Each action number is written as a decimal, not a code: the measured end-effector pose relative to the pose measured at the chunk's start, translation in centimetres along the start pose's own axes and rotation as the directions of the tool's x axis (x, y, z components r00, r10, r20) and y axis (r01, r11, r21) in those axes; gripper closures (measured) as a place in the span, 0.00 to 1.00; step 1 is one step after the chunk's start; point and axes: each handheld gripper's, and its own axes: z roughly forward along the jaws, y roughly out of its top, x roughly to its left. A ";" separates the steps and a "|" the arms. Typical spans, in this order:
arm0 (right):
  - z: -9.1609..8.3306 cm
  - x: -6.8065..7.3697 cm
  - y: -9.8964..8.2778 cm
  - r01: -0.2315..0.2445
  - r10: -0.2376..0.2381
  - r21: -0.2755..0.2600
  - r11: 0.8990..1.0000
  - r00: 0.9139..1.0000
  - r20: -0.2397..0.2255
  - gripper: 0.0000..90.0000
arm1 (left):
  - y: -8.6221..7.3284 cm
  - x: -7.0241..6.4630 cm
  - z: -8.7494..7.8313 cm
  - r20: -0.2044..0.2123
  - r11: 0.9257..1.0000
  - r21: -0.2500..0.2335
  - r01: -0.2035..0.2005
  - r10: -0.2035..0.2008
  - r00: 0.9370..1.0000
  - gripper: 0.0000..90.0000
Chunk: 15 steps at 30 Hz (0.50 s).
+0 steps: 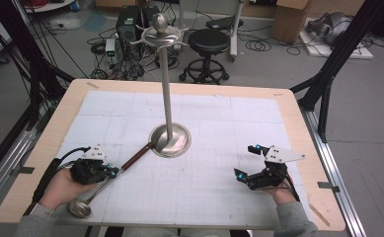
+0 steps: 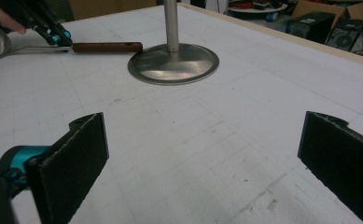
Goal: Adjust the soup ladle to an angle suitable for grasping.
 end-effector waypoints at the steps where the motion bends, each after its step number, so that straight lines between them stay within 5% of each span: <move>1: 0.0 0.0 0.0 -0.001 0.001 0.001 1.000 1.000 0.001 0.01 | 0.0 0.0 0.0 0.004 1.000 0.000 -0.002 0.002 1.000 1.00; 15: 0.1 0.0 0.0 -0.005 0.005 0.006 1.000 1.000 -0.002 0.01 | 0.8 -1.0 0.6 0.039 0.997 0.013 -0.074 0.073 0.997 1.00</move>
